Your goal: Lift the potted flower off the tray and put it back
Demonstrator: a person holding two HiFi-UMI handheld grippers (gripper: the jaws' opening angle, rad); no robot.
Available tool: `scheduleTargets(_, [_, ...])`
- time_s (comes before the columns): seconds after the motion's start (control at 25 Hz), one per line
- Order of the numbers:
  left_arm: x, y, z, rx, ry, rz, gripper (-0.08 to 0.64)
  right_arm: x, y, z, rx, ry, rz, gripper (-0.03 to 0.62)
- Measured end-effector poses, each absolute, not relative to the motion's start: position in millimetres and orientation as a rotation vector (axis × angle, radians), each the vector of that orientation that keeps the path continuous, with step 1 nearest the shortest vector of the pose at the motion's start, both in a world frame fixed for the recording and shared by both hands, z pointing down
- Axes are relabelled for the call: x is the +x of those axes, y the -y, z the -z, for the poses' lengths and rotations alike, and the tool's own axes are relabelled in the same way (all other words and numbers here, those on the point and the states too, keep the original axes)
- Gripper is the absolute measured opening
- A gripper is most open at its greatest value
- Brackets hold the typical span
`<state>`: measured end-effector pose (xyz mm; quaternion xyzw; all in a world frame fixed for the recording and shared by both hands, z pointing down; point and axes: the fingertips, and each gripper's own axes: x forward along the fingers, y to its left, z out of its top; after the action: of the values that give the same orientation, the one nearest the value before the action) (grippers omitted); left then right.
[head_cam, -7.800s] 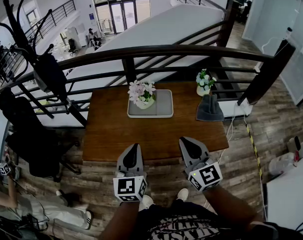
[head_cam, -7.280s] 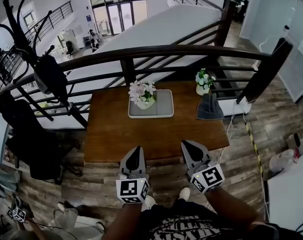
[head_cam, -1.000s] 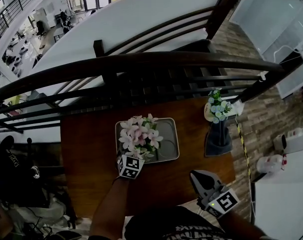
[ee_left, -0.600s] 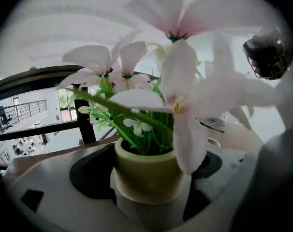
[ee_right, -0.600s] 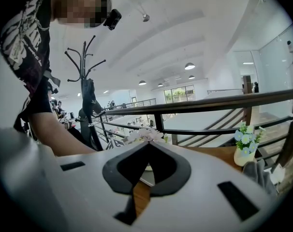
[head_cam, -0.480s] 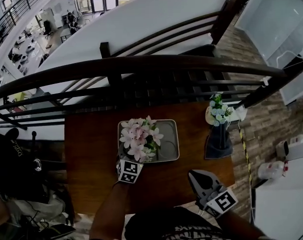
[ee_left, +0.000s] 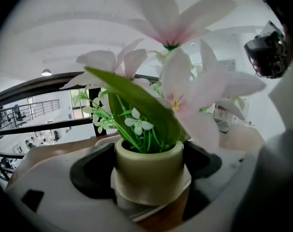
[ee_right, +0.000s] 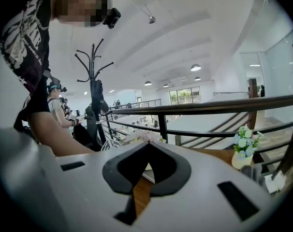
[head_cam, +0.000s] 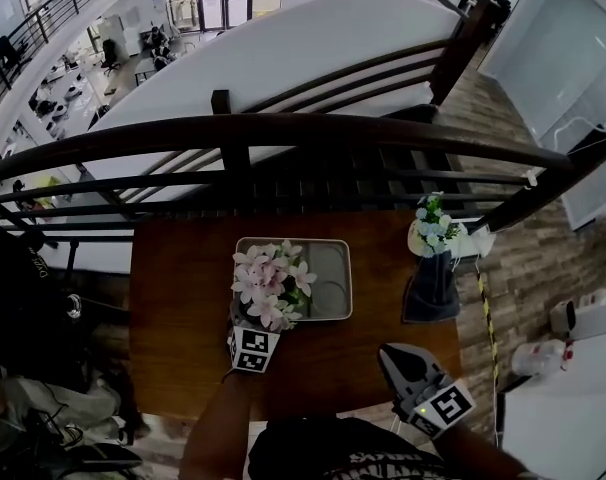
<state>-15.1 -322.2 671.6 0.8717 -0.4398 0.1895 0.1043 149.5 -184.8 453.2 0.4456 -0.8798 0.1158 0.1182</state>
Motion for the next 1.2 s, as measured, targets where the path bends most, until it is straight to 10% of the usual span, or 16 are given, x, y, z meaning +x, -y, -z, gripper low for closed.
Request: scheduleTargets(1.2, [-42,177,-651,2.412,1.677,-0.366,0.446,162,132,-469,0.985,2.683,-0.279,-0.011])
